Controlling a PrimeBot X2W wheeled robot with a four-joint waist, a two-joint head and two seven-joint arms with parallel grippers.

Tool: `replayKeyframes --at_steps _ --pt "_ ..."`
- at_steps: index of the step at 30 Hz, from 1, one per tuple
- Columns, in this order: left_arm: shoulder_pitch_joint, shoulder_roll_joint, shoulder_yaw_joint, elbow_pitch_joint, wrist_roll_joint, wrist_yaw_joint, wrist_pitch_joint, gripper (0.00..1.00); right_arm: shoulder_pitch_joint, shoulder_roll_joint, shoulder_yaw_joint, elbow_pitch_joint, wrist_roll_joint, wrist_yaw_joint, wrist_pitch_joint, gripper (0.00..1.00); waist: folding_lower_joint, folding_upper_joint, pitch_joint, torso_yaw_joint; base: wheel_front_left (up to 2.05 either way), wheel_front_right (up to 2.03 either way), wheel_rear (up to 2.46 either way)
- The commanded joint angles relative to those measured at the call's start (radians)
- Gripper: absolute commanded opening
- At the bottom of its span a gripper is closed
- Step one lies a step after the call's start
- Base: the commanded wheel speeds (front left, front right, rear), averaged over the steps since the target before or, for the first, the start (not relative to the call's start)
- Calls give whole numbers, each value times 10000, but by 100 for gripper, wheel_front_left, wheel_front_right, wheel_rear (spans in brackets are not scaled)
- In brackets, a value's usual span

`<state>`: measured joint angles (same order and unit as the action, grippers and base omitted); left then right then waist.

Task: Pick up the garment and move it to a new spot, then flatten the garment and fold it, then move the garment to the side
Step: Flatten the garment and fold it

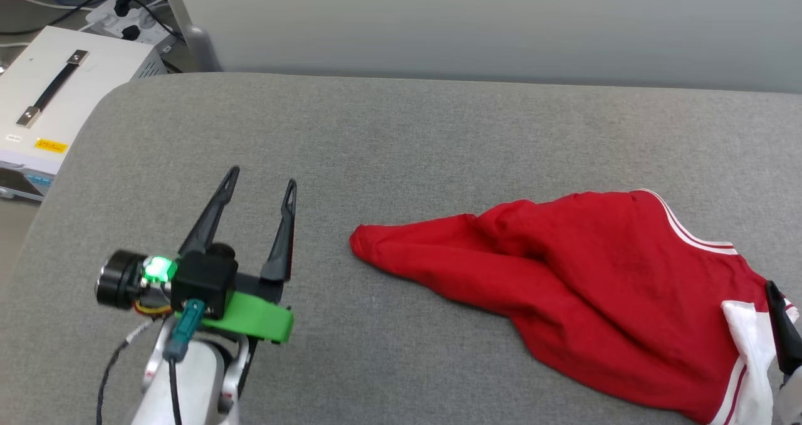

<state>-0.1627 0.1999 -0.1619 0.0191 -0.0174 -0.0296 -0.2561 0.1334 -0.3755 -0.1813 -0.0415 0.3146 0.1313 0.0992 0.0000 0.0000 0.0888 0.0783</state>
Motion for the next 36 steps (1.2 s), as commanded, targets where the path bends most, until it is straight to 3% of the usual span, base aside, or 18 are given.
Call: replayKeyframes --at_steps 1,5,9,15,19,23,30,36 --pt "-535 186 -58 100 47 -224 -57 100 -189 264 -41 -330 -297 -6 -227 100 0 0 75 -117 0 0 0" --pt "-2022 623 -463 689 -236 -795 -42 100 -389 1082 41 -1255 -941 -6 -743 100 0 0 284 -313 0 0 0" --pt "-3779 1015 -1587 1360 -1151 -994 717 100 -478 1645 409 -1777 -1293 -6 -1077 100 0 0 589 -509 0 0 0" --pt "-6698 1934 -5061 1971 -4685 -1007 3545 100 -763 1979 959 -1971 -1609 -6 -1273 100 0 0 1316 -907 0 0 0" --pt "-8130 2101 -6879 2321 -7194 -1008 6094 100 -1125 2024 1275 -1705 -1685 -6 -1413 100 0 0 1801 -1195 0 0 0" --pt "-9252 2220 -8358 2548 -8743 -1009 8007 100 -1535 2026 1582 -1470 -1740 -6 -1620 100 0 0 2276 -1505 0 0 0" --pt "-10205 2234 -10644 3300 -9588 -1009 9252 100 -2225 2056 2032 -1173 -1720 -6 -1950 100 0 0 2995 -2036 0 0 0" --pt "-10160 2190 -11149 4228 -9173 -1010 9308 100 -2697 2116 2351 -1008 -1720 -6 -2238 100 0 0 3486 -2419 0 0 0"
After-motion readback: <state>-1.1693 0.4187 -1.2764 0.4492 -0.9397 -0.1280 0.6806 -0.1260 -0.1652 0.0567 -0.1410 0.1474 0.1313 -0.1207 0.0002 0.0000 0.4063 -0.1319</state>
